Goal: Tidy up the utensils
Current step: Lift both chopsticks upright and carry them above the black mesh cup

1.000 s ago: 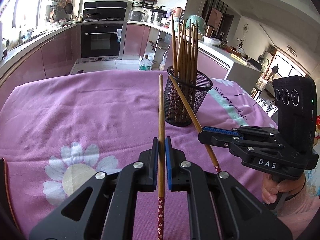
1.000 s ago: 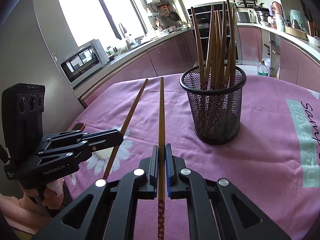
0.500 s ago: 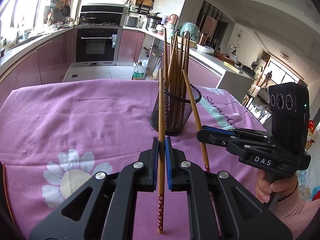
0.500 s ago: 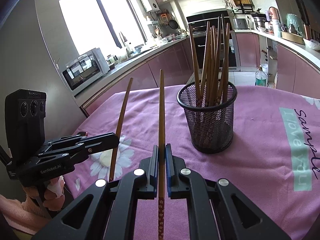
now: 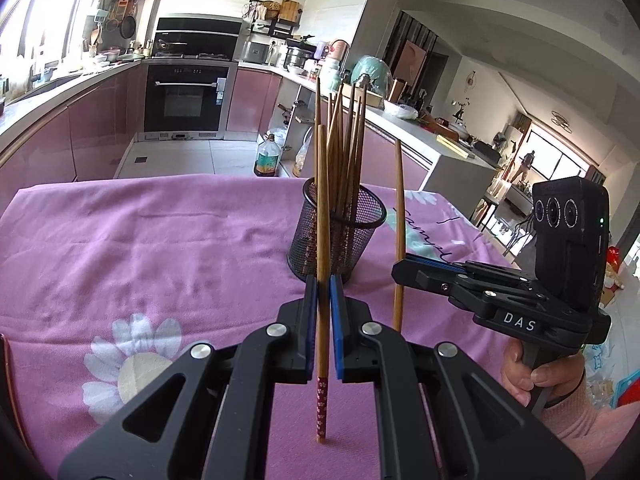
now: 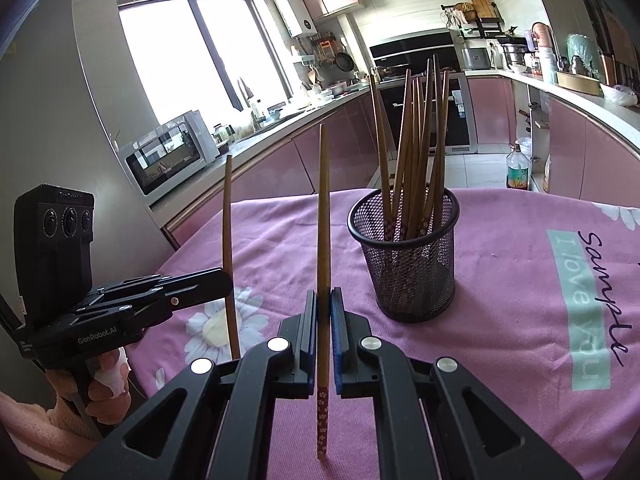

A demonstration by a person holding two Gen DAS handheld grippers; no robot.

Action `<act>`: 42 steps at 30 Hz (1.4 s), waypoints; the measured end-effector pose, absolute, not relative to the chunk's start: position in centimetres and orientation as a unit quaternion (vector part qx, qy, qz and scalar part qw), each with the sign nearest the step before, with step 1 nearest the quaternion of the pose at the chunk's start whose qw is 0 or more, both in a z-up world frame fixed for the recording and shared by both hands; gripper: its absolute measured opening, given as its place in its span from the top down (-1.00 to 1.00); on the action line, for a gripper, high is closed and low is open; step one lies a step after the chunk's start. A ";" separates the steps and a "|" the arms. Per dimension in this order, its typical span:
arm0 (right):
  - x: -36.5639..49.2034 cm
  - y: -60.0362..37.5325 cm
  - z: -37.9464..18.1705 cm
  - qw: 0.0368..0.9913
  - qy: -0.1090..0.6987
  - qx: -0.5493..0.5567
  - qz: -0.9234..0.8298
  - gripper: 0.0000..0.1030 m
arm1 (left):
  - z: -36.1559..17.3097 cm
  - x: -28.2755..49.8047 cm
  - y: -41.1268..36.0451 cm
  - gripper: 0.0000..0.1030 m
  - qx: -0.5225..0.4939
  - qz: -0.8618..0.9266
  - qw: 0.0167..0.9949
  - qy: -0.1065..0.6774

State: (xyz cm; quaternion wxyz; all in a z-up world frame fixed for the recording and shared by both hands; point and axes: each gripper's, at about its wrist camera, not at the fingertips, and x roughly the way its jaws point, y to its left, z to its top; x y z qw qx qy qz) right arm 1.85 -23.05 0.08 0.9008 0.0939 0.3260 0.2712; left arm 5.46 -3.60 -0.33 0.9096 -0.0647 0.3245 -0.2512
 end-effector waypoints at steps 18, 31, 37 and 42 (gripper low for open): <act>1.6 -23.9 1.8 0.910 0.304 0.097 0.266 0.89 | 1.1 5.9 -4.4 0.86 -0.063 -0.260 0.914 0.304; 1.7 -24.3 3.6 0.919 0.281 0.092 0.261 0.89 | 2.5 6.1 -4.6 0.86 -0.062 -0.265 0.919 0.286; 1.8 -24.7 4.6 0.925 0.265 0.089 0.257 0.89 | 3.1 6.3 -4.8 0.86 -0.062 -0.268 0.920 0.281; 2.1 -24.8 5.1 0.928 0.257 0.089 0.256 0.89 | 3.8 6.4 -5.0 0.86 -0.059 -0.267 0.922 0.275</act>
